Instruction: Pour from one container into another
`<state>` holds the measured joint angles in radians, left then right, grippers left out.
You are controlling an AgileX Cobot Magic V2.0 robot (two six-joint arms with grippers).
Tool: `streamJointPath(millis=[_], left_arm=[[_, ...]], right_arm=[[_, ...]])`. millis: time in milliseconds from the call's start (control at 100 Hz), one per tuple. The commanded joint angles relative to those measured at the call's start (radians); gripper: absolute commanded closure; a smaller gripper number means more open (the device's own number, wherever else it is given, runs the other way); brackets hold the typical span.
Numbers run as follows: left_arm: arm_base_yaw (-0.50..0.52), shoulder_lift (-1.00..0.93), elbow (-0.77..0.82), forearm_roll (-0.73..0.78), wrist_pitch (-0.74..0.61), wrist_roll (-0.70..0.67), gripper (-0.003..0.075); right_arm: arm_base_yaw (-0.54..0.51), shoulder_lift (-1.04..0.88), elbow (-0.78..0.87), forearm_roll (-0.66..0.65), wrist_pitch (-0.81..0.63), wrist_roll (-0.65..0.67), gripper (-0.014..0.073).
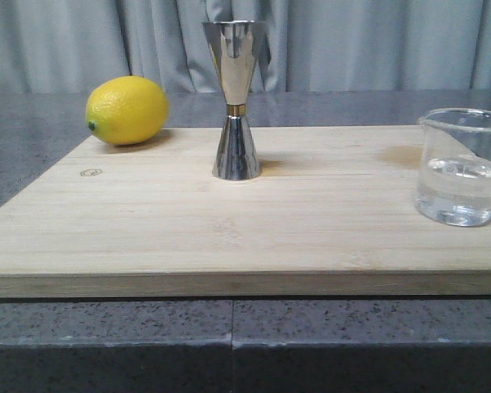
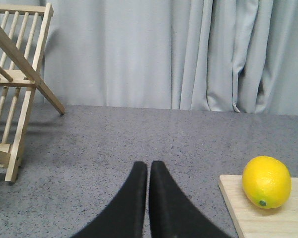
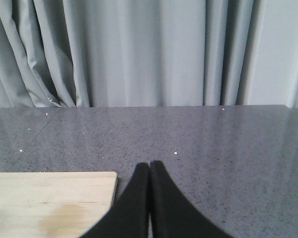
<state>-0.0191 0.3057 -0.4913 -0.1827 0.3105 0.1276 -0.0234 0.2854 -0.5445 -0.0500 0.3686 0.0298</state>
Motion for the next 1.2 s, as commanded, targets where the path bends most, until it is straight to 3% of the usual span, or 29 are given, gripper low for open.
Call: streamJointPath(millis=[0,800,900,1010,1070,1120,1190], left_arm=[[0.000,0.037,-0.043,-0.003,-0.084,-0.001,0.0739],[0.000,0.042,-0.043,-0.003,-0.089,-0.001,0.0734],[0.002,0.044,-0.043,0.000,-0.089,-0.001,0.0616],[0.002,0.044,-0.043,0.000,-0.089,-0.001,0.0335],[0.002,0.044,-0.043,0.000,-0.089,-0.001,0.0206],[0.002,0.044,-0.043,0.000,-0.091,-0.001,0.0155],[0.002,0.044,-0.043,0.000,-0.091,-0.001,0.0145]], right_arm=[[-0.003,0.032,-0.045,-0.021,-0.075,-0.005,0.0666],[-0.003,0.032,-0.045,-0.018,-0.122,-0.001,0.0655],[-0.003,0.032,-0.045,-0.016,-0.120,0.007,0.0519],[-0.003,0.032,-0.045,-0.020,-0.120,0.007,0.0233],[-0.003,0.032,-0.045,-0.020,-0.120,0.007,0.0144],[-0.003,0.032,-0.045,-0.020,-0.120,0.007,0.0085],[-0.003,0.032,-0.045,-0.020,-0.120,0.007,0.0070]])
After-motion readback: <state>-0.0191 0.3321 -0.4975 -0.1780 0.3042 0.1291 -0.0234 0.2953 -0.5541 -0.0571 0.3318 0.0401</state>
